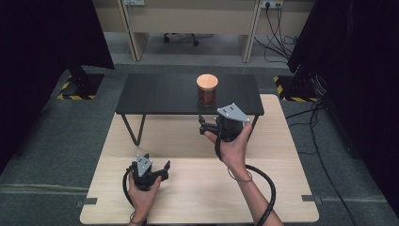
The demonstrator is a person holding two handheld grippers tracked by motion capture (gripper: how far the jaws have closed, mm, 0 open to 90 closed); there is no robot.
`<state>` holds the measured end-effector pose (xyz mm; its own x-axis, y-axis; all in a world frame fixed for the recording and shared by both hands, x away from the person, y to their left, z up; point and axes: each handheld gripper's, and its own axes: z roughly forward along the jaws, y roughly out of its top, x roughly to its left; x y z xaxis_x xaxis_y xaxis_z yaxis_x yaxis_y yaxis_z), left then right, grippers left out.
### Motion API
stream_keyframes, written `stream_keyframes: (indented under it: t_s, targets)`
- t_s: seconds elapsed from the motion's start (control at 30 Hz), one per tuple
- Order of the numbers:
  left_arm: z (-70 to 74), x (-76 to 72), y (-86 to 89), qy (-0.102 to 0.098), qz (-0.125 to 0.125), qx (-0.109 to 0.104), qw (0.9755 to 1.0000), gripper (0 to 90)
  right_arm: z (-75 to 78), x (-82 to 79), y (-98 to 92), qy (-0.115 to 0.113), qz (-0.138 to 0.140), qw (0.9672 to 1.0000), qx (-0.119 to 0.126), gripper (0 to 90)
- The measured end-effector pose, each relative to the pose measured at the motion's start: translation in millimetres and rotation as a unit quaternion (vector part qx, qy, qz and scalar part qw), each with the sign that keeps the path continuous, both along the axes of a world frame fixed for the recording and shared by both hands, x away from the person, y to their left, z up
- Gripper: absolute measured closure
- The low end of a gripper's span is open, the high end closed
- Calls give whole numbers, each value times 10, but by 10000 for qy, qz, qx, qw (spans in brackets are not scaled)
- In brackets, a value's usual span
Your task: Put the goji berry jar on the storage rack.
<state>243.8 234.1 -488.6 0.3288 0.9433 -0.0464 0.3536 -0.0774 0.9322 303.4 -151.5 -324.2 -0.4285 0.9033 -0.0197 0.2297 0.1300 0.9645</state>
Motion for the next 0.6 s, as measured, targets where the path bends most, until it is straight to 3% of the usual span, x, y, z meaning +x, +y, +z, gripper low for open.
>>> stream_keyframes:
  t_s: [0.6]
  targets:
    - [-1,-6,-3,-6,9,10,10000,85,-261,-380,-232,2,227,9997,40,39]
